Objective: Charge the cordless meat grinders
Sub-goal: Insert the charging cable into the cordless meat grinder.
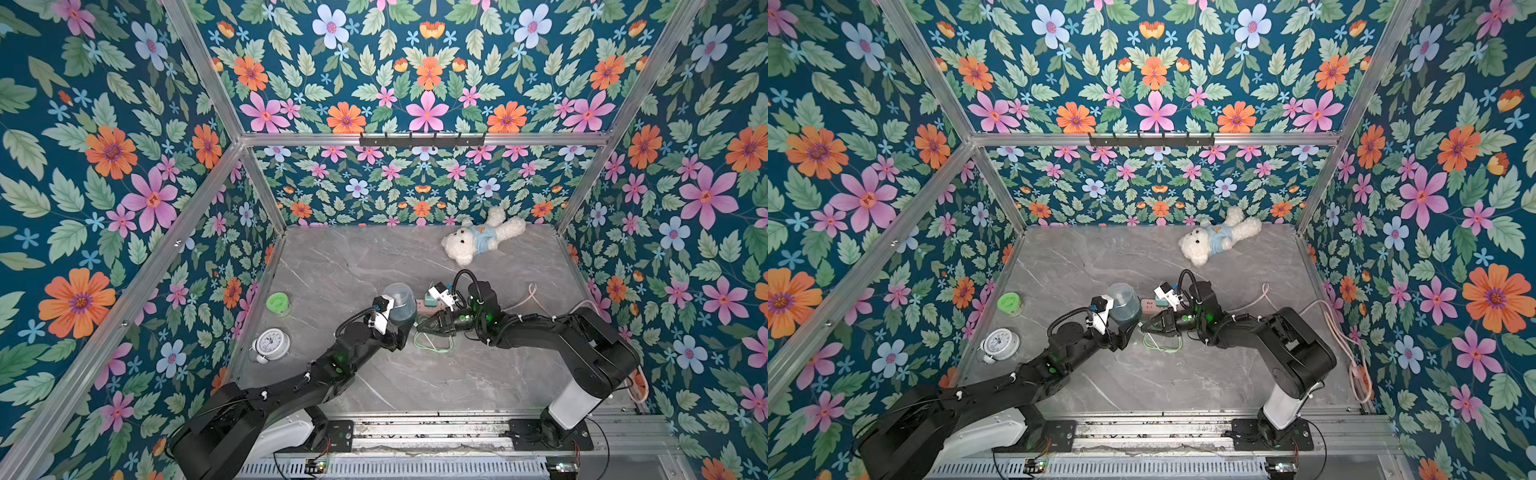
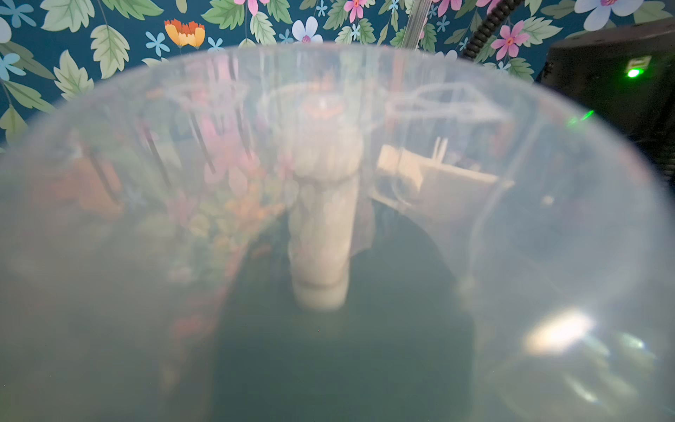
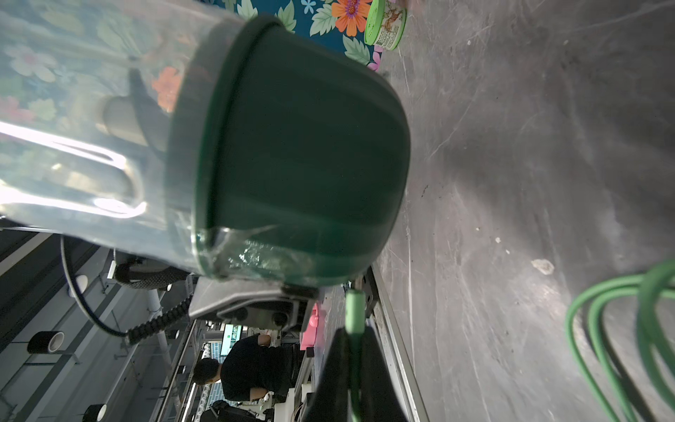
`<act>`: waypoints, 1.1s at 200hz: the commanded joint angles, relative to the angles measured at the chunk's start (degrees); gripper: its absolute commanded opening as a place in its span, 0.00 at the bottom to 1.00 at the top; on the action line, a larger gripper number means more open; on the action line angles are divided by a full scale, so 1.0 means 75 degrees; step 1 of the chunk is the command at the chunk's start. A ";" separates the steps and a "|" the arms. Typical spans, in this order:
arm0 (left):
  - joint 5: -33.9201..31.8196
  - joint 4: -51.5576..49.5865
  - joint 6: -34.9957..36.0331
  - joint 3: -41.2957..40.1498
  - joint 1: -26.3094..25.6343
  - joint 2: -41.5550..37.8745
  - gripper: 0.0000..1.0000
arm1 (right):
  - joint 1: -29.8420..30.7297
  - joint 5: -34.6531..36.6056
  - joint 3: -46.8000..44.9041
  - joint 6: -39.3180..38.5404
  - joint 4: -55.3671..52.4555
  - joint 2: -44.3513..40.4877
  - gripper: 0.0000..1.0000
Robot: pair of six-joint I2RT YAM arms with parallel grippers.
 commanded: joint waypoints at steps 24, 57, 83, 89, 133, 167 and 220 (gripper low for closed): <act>0.1761 0.0180 -0.0046 0.0021 -0.0086 -0.0317 0.52 | -0.0326 0.0301 0.0123 -0.0610 -0.0014 -0.0379 0.00; 0.2139 0.0128 -0.0139 -0.0010 -0.0083 -0.0522 0.52 | -0.0415 0.0245 0.0190 -0.0939 -0.0525 -0.0549 0.00; 0.1849 0.0068 -0.0103 0.0058 -0.0080 -0.0436 0.52 | -0.0385 0.0335 0.0181 -0.0898 -0.0484 -0.0642 0.00; 0.1784 0.0120 -0.0117 0.0051 -0.0078 -0.0412 0.52 | -0.0348 0.0381 0.0179 -0.0876 -0.0453 -0.0662 0.00; 0.1539 0.0616 -0.0230 0.0004 -0.0183 -0.0093 0.51 | 0.0059 0.0976 0.0241 -0.0826 -0.0372 -0.0676 0.00; 0.1972 0.0761 -0.0311 -0.0019 -0.0211 -0.0041 0.51 | 0.0011 0.1000 0.0288 -0.0795 -0.0168 -0.0518 0.00; 0.2614 0.0186 -0.0290 0.0110 -0.0206 -0.0171 0.51 | -0.0274 0.0846 0.0449 -0.1230 -0.0816 -0.0700 0.00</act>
